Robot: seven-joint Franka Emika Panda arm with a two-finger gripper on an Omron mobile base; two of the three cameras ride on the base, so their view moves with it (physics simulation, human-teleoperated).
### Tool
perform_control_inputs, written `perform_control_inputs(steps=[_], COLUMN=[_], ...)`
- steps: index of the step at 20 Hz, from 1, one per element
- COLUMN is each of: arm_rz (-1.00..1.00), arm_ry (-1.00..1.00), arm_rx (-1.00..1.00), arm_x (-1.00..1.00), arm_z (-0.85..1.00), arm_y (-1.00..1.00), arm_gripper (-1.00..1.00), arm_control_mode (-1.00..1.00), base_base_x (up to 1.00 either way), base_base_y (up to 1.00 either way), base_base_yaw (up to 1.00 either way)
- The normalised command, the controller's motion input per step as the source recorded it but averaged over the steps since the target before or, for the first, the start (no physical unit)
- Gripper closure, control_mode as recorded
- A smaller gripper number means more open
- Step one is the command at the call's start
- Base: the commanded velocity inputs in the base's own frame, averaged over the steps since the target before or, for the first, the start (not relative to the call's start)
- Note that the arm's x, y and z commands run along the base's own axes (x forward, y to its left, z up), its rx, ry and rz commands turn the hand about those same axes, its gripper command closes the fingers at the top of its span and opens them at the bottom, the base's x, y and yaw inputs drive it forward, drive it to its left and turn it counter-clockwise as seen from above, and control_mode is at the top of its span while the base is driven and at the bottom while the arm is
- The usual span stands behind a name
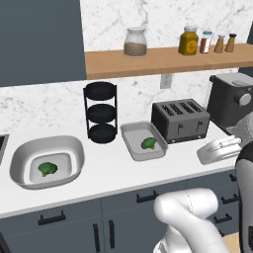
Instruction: Place one broccoli and one steak in each tupperware on the nearby counter, to pack two identical lunches.
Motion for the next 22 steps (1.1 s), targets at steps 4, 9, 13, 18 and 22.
perform_control_inputs(steps=[4,9,13,18,22], arm_rz=[0.00,0.00,0.00,0.01,0.00], arm_ry=[0.00,0.00,0.00,-0.06,-0.04], arm_rx=[0.00,0.08,0.23,0.04,-0.01], arm_x=[-0.10,-0.35,-0.37,-0.10,0.06], arm_z=[0.88,0.22,-0.09,-0.05,-0.03], arm_y=[0.00,0.00,-0.13,-0.04,0.01], arm_gripper=[-1.00,-1.00,-1.00,-1.00,-1.00], arm_control_mode=[-1.00,-1.00,-1.00,-1.00,-1.00], base_base_x=[0.00,0.00,0.00,0.00,0.00], base_base_y=[0.00,0.00,0.00,0.00,0.00], base_base_yaw=[0.00,0.00,0.00,0.00,0.00])
